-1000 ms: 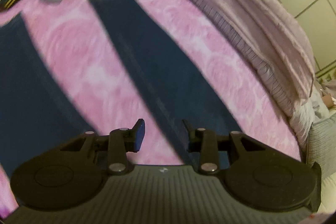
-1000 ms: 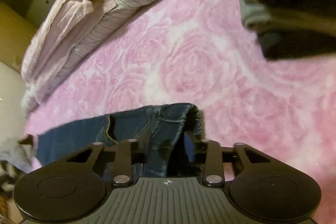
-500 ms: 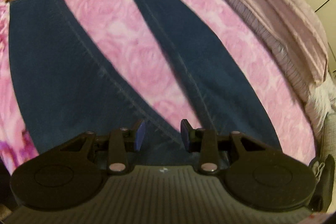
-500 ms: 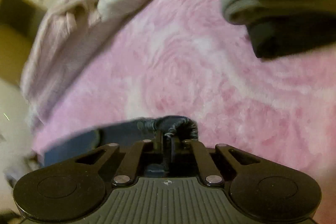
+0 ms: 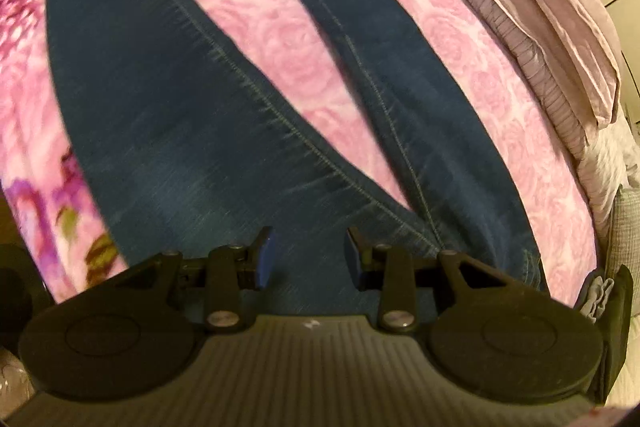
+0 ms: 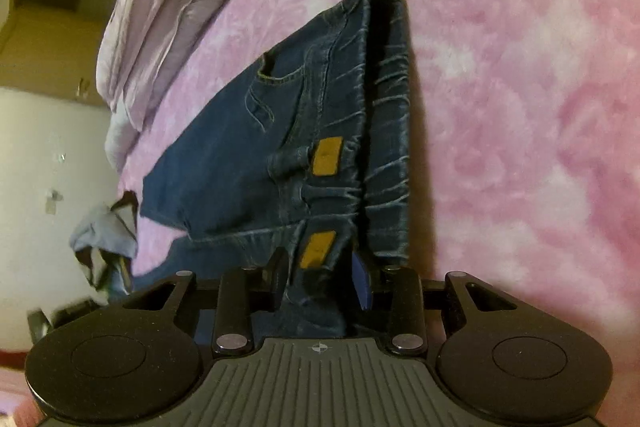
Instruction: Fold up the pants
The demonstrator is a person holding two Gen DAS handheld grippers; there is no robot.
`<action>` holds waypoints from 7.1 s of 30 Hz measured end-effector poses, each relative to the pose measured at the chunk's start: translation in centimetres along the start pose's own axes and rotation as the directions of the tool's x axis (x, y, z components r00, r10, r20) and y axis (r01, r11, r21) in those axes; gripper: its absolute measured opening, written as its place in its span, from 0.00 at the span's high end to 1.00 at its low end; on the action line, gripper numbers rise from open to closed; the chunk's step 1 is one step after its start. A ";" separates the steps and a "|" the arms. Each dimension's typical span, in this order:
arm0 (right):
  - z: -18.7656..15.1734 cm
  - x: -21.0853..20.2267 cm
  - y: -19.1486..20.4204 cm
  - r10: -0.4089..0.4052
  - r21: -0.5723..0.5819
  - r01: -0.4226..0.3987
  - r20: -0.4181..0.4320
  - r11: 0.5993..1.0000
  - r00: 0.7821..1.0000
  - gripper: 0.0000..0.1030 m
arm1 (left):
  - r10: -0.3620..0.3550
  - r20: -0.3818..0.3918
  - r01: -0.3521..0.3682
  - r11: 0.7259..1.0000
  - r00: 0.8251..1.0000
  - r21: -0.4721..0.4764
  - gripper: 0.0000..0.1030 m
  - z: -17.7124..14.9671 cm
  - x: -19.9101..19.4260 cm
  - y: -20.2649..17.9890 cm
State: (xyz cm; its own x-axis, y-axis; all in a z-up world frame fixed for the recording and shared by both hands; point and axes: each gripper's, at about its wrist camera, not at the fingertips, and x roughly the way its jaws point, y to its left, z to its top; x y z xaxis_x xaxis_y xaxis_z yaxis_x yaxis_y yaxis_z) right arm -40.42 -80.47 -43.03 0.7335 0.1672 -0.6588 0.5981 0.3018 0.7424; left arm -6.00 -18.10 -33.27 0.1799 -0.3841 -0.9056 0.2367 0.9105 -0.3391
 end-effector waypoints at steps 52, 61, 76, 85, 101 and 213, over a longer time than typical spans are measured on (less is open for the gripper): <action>-27.2 -7.0 36.1 -0.444 -0.264 0.568 0.408 0.779 0.798 0.46 | -0.068 0.171 -0.059 0.763 0.983 0.644 0.41 1.9 -26.0 9.8; -29.5 -9.9 42.4 -0.370 -0.294 0.515 0.429 0.805 0.824 0.39 | -0.155 0.174 0.008 0.770 0.973 0.638 0.35 -0.5 -33.0 11.1; -38.2 -11.4 41.5 -0.413 -0.376 0.532 0.355 0.758 0.839 0.38 | -0.145 0.154 -0.002 0.723 0.977 0.690 0.22 -10.7 -36.2 9.8; -42.1 -13.0 39.9 -0.424 -0.397 0.545 0.355 0.738 0.833 0.38 | -0.135 0.133 -0.004 0.689 0.982 0.725 0.22 -17.3 -37.7 11.0; -45.1 -14.7 38.6 -0.431 -0.407 0.552 0.354 0.728 0.830 0.38 | -0.117 0.145 -0.028 0.680 0.983 0.733 0.22 -21.3 -39.0 12.5; 17.2 16.9 13.2 -0.490 -0.492 0.485 0.130 0.723 0.862 0.45 | -0.036 -0.310 0.300 -0.178 0.950 0.937 0.57 19.4 25.5 -24.3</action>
State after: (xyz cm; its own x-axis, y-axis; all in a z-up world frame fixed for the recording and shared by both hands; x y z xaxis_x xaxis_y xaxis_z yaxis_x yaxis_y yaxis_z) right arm -14.58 -89.78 -42.31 0.3807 -0.1258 -0.9161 0.6295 0.7609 0.1572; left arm 11.35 -52.99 -43.22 -0.1341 -0.3499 -0.9272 0.9066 -0.4211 0.0278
